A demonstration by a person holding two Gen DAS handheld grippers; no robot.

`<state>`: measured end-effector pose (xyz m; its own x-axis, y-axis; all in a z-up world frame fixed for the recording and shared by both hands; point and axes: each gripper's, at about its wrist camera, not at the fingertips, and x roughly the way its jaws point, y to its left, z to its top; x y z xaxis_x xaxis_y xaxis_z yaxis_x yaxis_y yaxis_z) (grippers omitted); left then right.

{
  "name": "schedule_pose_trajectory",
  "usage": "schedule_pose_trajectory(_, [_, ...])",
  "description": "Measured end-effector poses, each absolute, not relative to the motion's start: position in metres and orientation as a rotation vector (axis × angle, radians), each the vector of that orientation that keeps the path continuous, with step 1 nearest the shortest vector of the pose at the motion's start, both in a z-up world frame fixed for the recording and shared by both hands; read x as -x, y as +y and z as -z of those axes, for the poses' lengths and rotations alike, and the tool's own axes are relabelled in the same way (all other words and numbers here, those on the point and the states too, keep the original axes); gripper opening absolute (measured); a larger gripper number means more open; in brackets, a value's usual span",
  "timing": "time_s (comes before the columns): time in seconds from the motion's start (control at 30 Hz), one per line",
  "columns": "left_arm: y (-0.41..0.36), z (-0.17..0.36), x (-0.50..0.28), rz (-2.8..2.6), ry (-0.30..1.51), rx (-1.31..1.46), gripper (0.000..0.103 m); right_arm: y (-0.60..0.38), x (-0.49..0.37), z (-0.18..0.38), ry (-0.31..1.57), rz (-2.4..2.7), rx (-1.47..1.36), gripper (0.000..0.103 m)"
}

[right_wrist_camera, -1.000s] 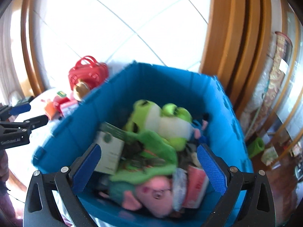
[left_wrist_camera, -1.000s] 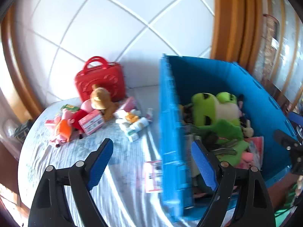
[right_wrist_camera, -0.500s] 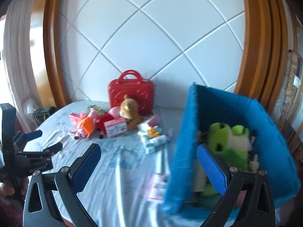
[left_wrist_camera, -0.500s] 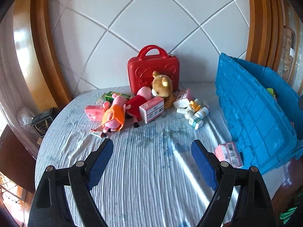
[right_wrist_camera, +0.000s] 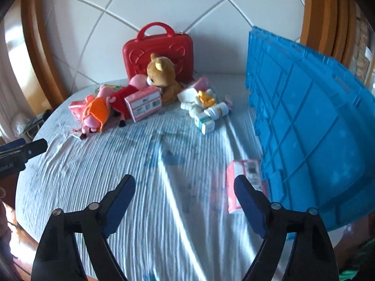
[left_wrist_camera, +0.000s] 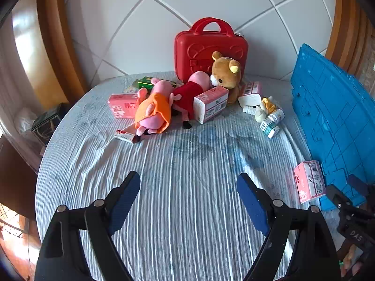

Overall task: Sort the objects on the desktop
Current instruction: 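Move both tools back toward the items on the table, then approach the green-white tablet box with left tool while right tool approaches the pink tissue pack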

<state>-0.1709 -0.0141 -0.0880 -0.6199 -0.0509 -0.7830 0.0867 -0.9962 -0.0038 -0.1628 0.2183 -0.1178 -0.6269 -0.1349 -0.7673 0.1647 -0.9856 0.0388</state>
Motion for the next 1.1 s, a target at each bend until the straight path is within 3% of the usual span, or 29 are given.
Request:
schedule_pose_trajectory(0.13, [0.006, 0.128, 0.205, 2.803, -0.022, -1.394, 0.085, 0.232, 0.168, 0.172, 0.009, 2.786, -1.363, 0.083])
schedule_pose_trajectory(0.27, [0.028, 0.179, 0.241, 2.858, -0.091, -1.487, 0.085, 0.252, 0.169, 0.227, -0.066, 2.891, -1.502, 0.061])
schedule_pose_trajectory(0.5, [0.067, 0.236, 0.286, 2.954, -0.231, -1.618, 0.082, 0.278, 0.186, 0.285, -0.188, 3.041, -1.639, 0.058])
schedule_pose_trajectory(0.77, [0.100, 0.272, 0.322, 2.993, -0.324, -1.695, 0.082, 0.241, 0.223, 0.289, -0.123, 2.897, -1.401, 0.054])
schedule_pose_trajectory(0.83, [0.107, 0.274, 0.331, 3.017, -0.350, -1.697, 0.082, 0.241, 0.217, 0.283, -0.098, 2.995, -1.389, 0.073])
schedule_pose_trajectory(0.87, [0.112, 0.275, 0.335, 3.033, -0.366, -1.692, 0.082, 0.247, 0.215, 0.281, -0.106, 3.062, -1.408, 0.101])
schedule_pose_trajectory(1.1, [0.137, 0.275, 0.373, 3.097, -0.398, -1.687, 0.082, 0.265, 0.240, 0.289, -0.093, 3.230, -1.479, 0.103])
